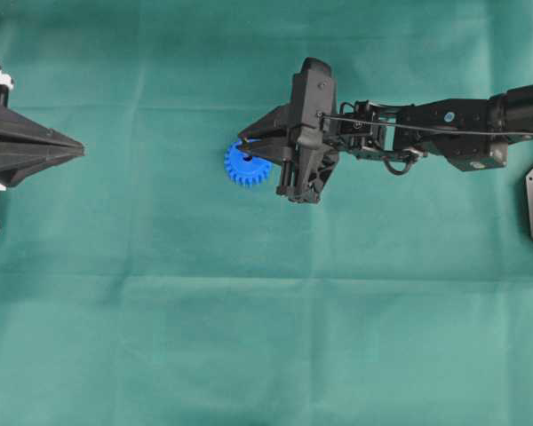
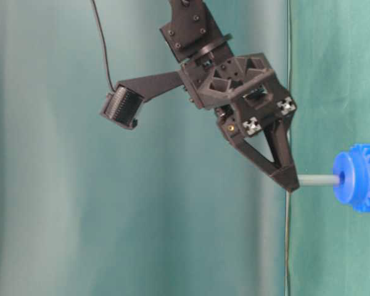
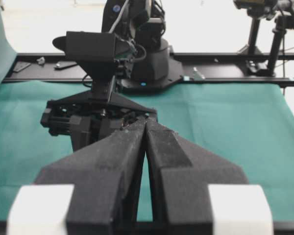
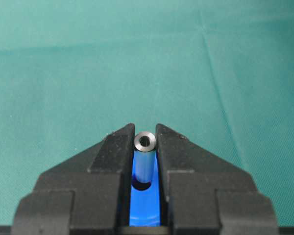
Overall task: Insert the shaft placed at a random location into the center hole of the small gear at another random location.
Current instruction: 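Lower the shaft with the right gripper into the gear's center hole, then hold the shaft seated in the gear hole with the right gripper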
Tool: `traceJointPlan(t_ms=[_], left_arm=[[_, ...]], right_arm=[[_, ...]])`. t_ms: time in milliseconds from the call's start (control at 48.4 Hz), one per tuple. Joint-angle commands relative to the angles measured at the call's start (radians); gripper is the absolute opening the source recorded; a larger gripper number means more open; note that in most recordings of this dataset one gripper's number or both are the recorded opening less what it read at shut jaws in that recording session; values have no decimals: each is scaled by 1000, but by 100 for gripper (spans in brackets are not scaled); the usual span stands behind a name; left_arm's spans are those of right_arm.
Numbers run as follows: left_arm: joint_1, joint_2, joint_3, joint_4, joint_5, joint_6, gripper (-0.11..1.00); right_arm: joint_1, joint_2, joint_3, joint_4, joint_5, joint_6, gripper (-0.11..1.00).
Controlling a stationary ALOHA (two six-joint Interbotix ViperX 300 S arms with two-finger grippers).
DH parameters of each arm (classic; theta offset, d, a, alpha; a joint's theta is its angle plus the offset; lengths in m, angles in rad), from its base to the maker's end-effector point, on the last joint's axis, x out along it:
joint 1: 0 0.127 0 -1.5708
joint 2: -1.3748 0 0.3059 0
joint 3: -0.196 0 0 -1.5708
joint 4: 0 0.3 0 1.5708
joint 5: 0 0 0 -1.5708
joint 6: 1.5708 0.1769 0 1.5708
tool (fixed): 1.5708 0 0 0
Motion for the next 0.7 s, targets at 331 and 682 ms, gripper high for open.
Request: traceJointPlan(t_ms=[331, 682], left_arm=[[-2, 3, -17, 2, -8, 0, 0], [-2, 3, -17, 2, -5, 0, 0]], right_arm=[[3, 17, -14, 23, -26, 17, 13], [3, -25, -12, 25, -17, 14, 13]])
